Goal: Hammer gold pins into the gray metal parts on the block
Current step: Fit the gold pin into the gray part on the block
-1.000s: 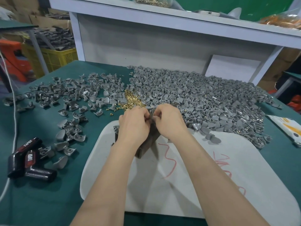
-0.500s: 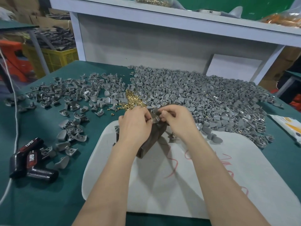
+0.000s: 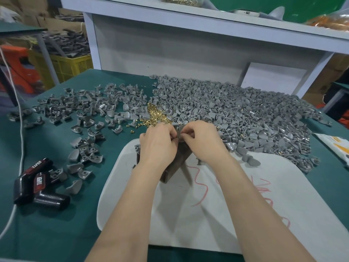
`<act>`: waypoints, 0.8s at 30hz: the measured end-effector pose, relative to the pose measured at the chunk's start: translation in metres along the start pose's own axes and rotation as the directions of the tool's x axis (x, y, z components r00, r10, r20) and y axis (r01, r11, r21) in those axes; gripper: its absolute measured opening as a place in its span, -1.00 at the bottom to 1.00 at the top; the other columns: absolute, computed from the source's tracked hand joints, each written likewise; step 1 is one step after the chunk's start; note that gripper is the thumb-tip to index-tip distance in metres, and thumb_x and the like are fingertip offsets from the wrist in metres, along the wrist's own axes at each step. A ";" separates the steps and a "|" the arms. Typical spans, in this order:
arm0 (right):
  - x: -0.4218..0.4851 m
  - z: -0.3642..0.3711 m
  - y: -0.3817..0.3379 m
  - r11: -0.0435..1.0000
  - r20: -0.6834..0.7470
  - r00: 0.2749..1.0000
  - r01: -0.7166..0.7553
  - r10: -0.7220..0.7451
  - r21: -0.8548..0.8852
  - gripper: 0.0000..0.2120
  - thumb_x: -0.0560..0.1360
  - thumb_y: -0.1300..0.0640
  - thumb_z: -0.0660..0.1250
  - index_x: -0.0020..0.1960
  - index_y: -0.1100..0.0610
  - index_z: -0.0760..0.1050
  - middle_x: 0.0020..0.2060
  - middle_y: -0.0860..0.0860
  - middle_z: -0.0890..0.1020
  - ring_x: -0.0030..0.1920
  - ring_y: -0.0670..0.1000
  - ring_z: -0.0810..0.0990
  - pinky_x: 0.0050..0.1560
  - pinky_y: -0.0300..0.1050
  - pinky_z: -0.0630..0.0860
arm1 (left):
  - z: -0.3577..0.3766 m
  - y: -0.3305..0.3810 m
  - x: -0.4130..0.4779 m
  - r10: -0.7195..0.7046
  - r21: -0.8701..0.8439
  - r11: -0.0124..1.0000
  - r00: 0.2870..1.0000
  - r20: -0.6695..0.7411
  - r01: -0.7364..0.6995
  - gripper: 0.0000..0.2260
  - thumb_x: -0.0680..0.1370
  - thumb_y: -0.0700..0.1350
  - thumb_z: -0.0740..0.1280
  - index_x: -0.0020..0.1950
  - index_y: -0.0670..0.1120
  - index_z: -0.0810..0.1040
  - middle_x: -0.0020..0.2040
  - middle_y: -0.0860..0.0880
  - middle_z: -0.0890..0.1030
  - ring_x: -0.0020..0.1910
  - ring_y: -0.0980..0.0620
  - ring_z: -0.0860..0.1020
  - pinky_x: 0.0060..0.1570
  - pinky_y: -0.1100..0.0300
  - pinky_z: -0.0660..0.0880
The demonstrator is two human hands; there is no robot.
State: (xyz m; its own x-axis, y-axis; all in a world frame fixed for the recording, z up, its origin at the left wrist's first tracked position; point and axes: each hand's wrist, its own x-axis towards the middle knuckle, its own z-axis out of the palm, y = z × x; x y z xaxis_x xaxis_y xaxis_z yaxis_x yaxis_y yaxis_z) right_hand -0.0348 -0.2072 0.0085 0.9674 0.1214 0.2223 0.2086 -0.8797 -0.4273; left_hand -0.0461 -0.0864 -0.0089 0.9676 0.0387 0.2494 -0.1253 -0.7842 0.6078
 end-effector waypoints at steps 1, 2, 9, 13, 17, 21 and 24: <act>0.000 0.001 0.000 1.000 -0.001 1.000 -0.007 0.007 0.004 -0.89 0.51 0.14 0.31 -0.05 0.10 0.61 -0.10 0.07 0.63 -0.04 0.07 0.57 0.03 -0.01 0.52 | 0.000 0.000 0.000 0.001 0.000 1.000 1.000 -0.002 -0.001 -0.97 0.53 -0.06 0.34 -0.11 0.05 0.54 0.01 0.03 0.59 0.10 -0.09 0.50 0.09 0.01 0.36; 0.000 0.002 0.000 1.000 -0.007 1.000 -0.011 0.012 0.009 -0.89 0.51 0.15 0.31 -0.05 0.10 0.61 -0.09 0.08 0.62 -0.03 0.08 0.57 0.04 0.00 0.51 | 0.000 0.000 0.000 0.000 -0.002 1.000 1.000 -0.003 0.000 -0.97 0.53 -0.05 0.34 -0.12 0.04 0.54 0.01 0.03 0.59 0.10 -0.09 0.50 0.09 0.01 0.36; -0.003 0.012 0.000 0.999 -0.090 0.995 -0.033 0.036 0.028 -0.92 0.51 0.16 0.31 -0.08 0.12 0.57 -0.04 0.03 0.52 0.01 0.06 0.51 0.03 -0.11 0.39 | 0.000 0.001 0.000 -0.004 -0.001 1.000 1.000 -0.001 0.004 -0.97 0.52 -0.07 0.34 -0.12 0.03 0.55 -0.02 0.03 0.60 0.08 -0.09 0.50 0.08 0.01 0.39; -0.005 0.014 0.000 0.994 -0.124 0.990 -0.052 0.064 0.094 -0.95 0.49 0.18 0.33 -0.14 0.11 0.55 -0.11 -0.01 0.51 -0.05 0.03 0.50 0.00 -0.13 0.39 | 0.002 0.000 0.001 -0.017 -0.002 1.000 1.000 -0.007 0.017 -0.96 0.52 -0.06 0.34 -0.13 0.05 0.56 -0.02 0.04 0.60 0.08 -0.07 0.50 0.07 0.02 0.35; -0.006 0.015 0.002 0.977 -0.119 0.988 -0.078 0.103 0.200 -0.86 0.48 0.20 0.35 -0.24 0.04 0.49 -0.15 -0.01 0.54 -0.11 -0.02 0.49 -0.01 -0.15 0.40 | 0.002 0.000 0.001 -0.012 -0.002 1.000 1.000 -0.019 0.012 -0.91 0.52 -0.07 0.34 -0.18 0.06 0.51 -0.04 0.04 0.59 0.07 -0.06 0.50 0.06 0.02 0.36; -0.006 0.015 0.001 0.968 -0.112 0.985 -0.102 0.131 0.228 -0.85 0.47 0.19 0.35 -0.25 0.03 0.48 -0.14 -0.01 0.57 -0.13 -0.04 0.48 -0.03 -0.19 0.39 | 0.001 0.001 0.000 -0.009 0.002 1.000 1.000 -0.017 0.009 -0.90 0.52 -0.07 0.34 -0.19 0.08 0.49 -0.03 0.04 0.58 0.07 -0.06 0.50 0.06 0.01 0.37; -0.003 0.011 -0.001 0.977 -0.066 0.989 -0.117 0.130 0.177 -0.88 0.49 0.18 0.34 -0.22 0.05 0.51 -0.07 0.02 0.60 -0.04 0.03 0.54 0.08 -0.09 0.44 | 0.001 0.001 0.000 -0.002 0.001 1.000 1.000 -0.014 0.002 -0.92 0.52 -0.09 0.34 -0.17 0.05 0.52 -0.04 0.03 0.58 0.06 -0.07 0.50 0.07 0.00 0.39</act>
State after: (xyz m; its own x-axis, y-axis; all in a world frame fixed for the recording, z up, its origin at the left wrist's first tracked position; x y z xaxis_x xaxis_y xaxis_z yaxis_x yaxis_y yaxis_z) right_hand -0.0366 -0.2018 -0.0014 0.9747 -0.0248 0.2221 0.1164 -0.7923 -0.5989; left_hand -0.0460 -0.0877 -0.0094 0.9648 0.0492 0.2584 -0.1227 -0.7846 0.6077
